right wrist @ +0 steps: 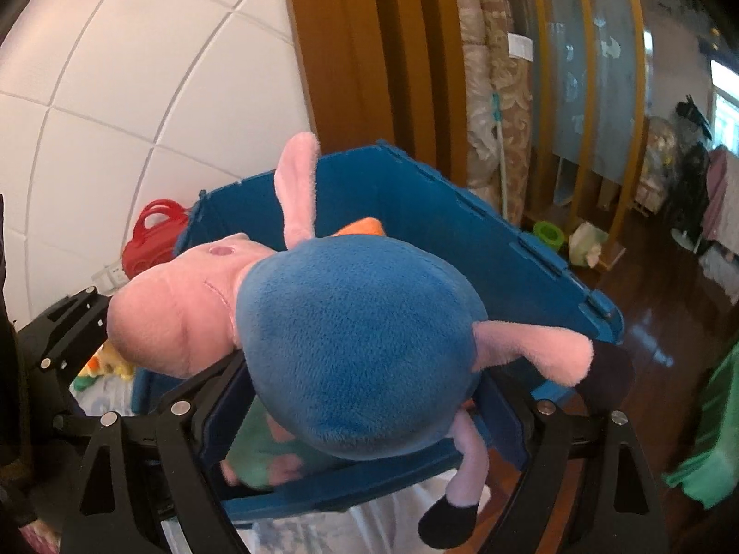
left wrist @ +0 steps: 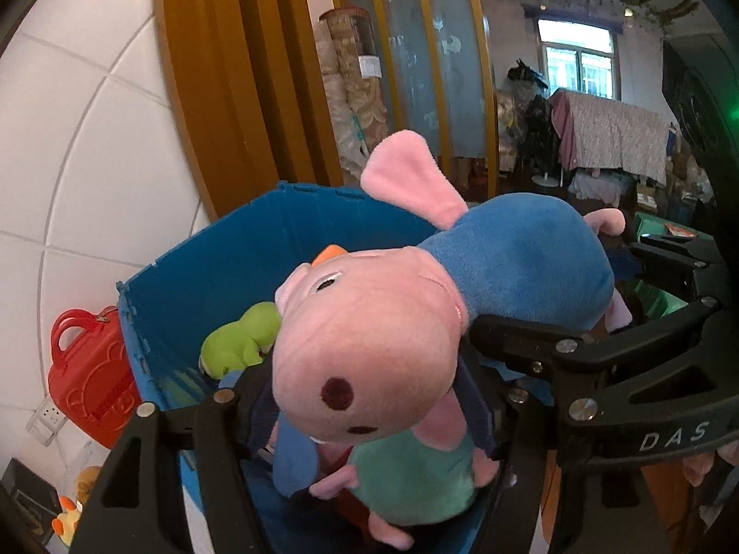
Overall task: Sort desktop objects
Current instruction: 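Lift and carry the blue-clothed pig plush with both tools over the crate, then open both tools to drop the pig plush into the crate, then move both tools back toward the table, then grasp the green jar with the left tool while the right tool grasps the green syrup box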
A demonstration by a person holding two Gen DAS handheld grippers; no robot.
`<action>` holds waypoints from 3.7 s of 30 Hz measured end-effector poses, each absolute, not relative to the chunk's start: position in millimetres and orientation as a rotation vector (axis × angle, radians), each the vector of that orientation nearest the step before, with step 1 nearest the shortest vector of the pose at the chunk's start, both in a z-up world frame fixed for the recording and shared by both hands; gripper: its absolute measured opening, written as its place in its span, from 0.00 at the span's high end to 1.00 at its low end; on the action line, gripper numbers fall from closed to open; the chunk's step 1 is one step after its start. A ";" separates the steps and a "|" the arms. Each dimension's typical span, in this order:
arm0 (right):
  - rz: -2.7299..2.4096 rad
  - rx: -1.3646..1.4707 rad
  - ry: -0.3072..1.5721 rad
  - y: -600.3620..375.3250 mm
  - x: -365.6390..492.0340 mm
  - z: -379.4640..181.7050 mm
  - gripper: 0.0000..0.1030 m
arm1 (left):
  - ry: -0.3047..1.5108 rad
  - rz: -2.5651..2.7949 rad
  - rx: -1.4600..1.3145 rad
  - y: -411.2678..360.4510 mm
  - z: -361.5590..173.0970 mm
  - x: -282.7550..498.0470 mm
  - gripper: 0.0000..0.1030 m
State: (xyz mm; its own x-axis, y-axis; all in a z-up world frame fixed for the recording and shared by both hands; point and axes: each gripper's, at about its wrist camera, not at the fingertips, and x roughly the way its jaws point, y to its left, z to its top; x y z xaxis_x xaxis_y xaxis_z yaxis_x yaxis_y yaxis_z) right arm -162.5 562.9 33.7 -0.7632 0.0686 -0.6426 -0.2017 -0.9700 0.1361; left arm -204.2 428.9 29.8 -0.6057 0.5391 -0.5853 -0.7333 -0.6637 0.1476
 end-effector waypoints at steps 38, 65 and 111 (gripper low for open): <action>3.117 -0.895 0.056 370.3 -171.3 65.3 0.00 | 0.201 2.738 -0.788 156.1 12.5 -190.9 0.21; 3.070 -1.509 -0.102 176.9 -371.8 -90.3 0.00 | -0.159 3.029 -1.460 -170.5 -147.9 -294.2 0.21; 2.532 -2.040 -0.403 166.5 -636.9 -302.3 0.00 | -0.381 2.925 -1.819 -397.3 -318.6 -471.6 0.55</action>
State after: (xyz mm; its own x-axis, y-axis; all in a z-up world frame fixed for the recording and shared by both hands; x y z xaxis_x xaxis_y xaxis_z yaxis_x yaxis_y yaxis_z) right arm -636.9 166.5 -302.3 -0.2193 0.0485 -0.9745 0.2565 -0.9608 -0.1055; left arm -471.6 -397.3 -318.6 -0.4113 -0.1560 -0.8980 0.3807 -0.9246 -0.0137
